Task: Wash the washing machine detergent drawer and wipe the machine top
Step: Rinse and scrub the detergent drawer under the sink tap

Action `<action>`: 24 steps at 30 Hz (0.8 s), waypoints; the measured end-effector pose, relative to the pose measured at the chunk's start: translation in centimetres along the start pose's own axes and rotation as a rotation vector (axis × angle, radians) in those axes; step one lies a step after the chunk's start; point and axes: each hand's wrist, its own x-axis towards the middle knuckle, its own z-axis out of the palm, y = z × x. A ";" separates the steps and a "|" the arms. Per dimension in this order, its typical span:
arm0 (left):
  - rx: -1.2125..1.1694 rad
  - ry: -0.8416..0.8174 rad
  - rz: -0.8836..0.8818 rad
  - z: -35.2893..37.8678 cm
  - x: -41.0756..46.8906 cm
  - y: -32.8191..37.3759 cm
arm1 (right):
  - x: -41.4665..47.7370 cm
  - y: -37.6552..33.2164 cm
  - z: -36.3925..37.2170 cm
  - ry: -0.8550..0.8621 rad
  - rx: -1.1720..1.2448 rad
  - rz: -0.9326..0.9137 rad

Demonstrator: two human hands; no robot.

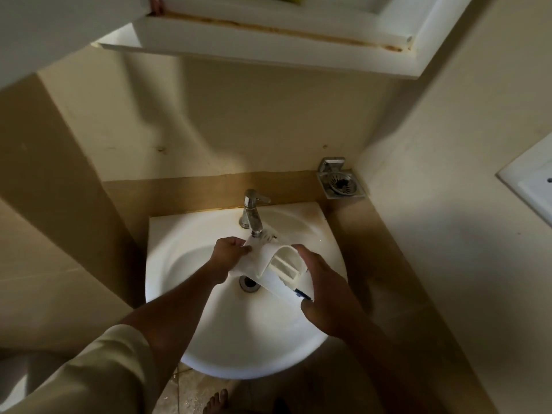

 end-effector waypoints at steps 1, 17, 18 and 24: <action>0.035 -0.019 -0.002 -0.2 0.1 -0.1 | -0.2 0.4 0.1 -0.013 -0.039 -0.044; -0.077 -0.049 -0.041 1.0 -0.5 0.8 | 2.4 0.4 1.4 0.075 -0.511 -0.390; -0.109 -0.038 -0.042 1.1 -0.8 1.0 | 2.1 0.2 1.6 0.120 -0.521 -0.391; -0.171 0.085 -0.260 2.3 -2.7 1.9 | 1.2 1.0 4.4 0.146 -0.624 -0.429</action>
